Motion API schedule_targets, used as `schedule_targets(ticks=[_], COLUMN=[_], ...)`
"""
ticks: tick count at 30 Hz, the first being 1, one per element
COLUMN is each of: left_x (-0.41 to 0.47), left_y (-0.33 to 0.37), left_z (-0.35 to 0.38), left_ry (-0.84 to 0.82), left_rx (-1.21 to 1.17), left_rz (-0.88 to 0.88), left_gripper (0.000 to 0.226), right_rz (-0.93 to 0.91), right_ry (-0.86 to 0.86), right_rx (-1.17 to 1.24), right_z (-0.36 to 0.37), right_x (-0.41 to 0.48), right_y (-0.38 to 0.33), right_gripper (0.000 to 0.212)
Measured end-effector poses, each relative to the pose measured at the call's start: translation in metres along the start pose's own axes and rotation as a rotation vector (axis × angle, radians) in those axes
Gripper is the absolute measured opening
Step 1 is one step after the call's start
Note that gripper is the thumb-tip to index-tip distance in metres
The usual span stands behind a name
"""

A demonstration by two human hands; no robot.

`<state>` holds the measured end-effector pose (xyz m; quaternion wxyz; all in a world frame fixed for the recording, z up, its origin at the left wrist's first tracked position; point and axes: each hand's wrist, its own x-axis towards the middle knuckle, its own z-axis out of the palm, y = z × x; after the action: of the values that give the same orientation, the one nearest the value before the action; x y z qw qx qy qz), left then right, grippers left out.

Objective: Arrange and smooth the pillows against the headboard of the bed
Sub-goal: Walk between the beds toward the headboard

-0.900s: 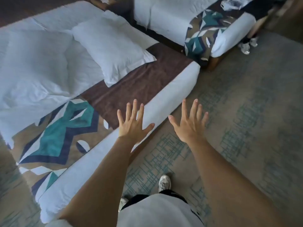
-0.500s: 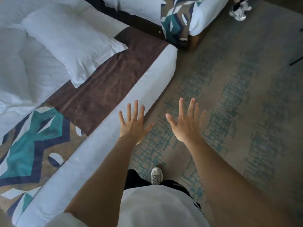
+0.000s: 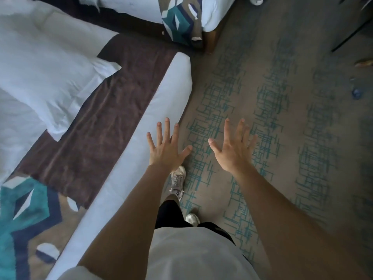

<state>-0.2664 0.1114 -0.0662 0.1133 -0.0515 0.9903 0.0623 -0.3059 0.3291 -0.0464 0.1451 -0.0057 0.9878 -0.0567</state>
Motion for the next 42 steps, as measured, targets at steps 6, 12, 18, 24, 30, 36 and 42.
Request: schedule_targets(ticks=[6,12,18,24,30,36,42], left_x=[0.087,0.165,0.227,0.286,0.349,0.400,0.453], left_y=[-0.009,-0.009,0.009,0.057,0.133,0.182,0.206], left_z=[-0.022,-0.048,-0.057,-0.058,-0.063,-0.066,-0.078], left_ry=[0.030,0.003,-0.015,-0.064,-0.101,-0.100,-0.088], left_rx=[0.044,0.077,0.102,0.067,0.017,-0.025,0.012], left_rz=[0.088,0.156,0.195,0.179,0.119,0.034,0.010], left_gripper=[0.094,0.092,0.091,0.090,0.100,0.097,0.097], right_rz=[0.051,0.140,0.179,0.193,0.146,0.105,0.052], right_ry=[0.015,0.001,-0.014,-0.026,-0.059,-0.080,-0.109], right_rx=[0.016,0.108,0.114,0.098,0.078,0.033,-0.001], right_z=[-0.020,-0.047,-0.059,-0.070,-0.098,-0.131,-0.154], right_x=[0.064,0.128,0.182,0.247,0.320,0.388,0.450], right_y=[-0.019,-0.028,-0.012,0.029,0.090,0.144,0.169], right_gripper=[0.085,0.082,0.083,0.083,0.081,0.080,0.079])
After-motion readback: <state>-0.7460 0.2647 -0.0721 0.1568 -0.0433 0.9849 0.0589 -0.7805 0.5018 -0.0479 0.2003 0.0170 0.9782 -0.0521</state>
